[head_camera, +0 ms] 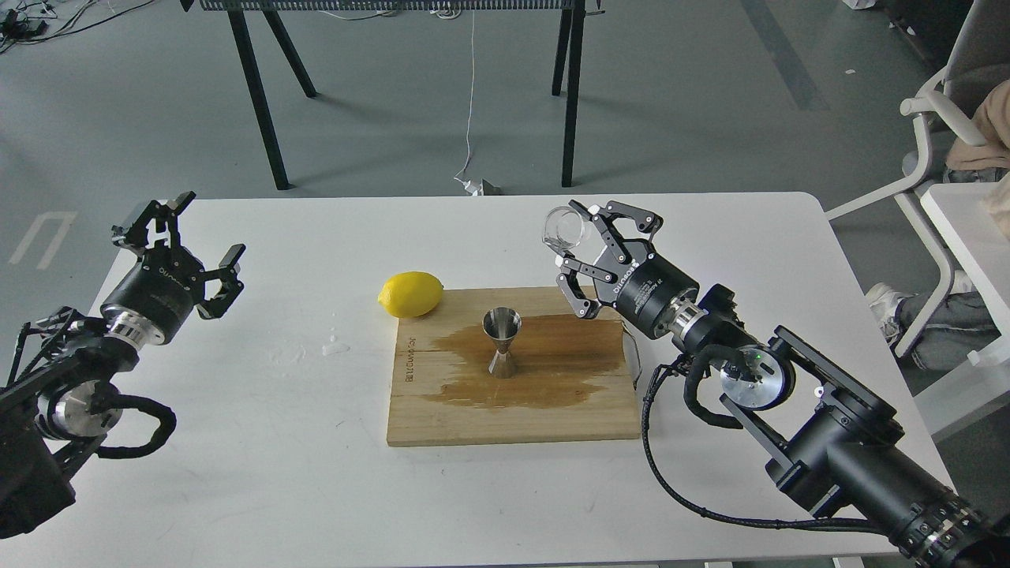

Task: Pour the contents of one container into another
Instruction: 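Reach the right gripper toward the jigger on the board, then close the right gripper around the jigger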

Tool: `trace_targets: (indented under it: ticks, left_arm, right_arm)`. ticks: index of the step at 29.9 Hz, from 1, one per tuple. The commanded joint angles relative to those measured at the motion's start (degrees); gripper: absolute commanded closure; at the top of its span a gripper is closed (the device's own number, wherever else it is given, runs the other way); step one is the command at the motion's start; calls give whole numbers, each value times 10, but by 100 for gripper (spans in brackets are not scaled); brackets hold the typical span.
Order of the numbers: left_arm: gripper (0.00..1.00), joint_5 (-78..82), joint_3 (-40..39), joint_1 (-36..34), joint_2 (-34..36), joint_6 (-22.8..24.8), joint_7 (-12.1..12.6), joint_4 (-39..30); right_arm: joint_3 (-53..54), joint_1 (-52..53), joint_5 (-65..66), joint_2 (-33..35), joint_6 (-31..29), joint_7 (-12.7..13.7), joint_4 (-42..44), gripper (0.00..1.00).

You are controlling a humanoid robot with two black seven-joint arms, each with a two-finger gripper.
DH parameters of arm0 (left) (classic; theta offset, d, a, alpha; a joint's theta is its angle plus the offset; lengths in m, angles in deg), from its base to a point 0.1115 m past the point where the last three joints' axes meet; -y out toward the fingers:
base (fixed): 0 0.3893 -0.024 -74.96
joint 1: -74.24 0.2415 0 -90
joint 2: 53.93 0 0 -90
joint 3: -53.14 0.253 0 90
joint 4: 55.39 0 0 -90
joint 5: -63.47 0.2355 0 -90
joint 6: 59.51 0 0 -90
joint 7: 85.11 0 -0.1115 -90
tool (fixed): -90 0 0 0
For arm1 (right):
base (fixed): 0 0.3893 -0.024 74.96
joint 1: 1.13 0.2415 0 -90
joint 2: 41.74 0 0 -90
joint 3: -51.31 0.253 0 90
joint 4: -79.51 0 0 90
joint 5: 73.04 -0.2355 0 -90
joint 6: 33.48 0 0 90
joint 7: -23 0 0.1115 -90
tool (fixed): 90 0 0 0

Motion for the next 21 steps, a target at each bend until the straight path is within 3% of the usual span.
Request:
trace_targets:
  ticks: [1,21]
  left_arm:
    - [6,0,0,0,0,0,0,0]
    - [6,1,1,1,-1,0,0,1]
  right_arm:
    - [-27,6,29,4,5,0,-8,62]
    - [-150,61,176,22,71,2,-42,62]
